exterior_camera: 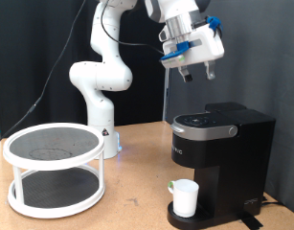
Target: Make a cup of coffee with the keurig machine
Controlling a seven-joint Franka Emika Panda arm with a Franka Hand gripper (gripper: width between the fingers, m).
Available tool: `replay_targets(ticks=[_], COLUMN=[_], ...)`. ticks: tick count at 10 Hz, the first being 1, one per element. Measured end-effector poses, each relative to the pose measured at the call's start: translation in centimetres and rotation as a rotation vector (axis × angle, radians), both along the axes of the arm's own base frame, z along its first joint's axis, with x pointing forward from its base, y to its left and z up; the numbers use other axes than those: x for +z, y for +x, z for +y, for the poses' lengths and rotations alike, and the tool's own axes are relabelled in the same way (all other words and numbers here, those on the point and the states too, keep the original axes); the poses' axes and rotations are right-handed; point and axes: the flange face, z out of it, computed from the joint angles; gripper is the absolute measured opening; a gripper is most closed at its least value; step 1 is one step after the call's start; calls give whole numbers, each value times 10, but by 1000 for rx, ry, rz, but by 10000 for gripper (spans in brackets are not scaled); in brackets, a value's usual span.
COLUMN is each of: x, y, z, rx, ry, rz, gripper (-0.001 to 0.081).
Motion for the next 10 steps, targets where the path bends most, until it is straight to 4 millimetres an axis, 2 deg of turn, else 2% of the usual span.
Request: replay_targets(ticks=[2, 3, 5, 6, 7, 8, 9, 10], x=[-12, -18, -30, -36, -43, -50, -58, -65], y=[3, 3, 4, 3, 3, 3, 4, 5], z=[2, 3, 4, 3, 1, -1, -5, -7], rx=[28, 38, 51, 51, 48, 43, 38, 30], ry=[-25, -36, -57, -67, -79, -92, -102, -108], rz=[15, 24, 36, 41, 45, 52, 61, 65], gripper=[734, 694, 405, 405, 269, 269, 97, 97])
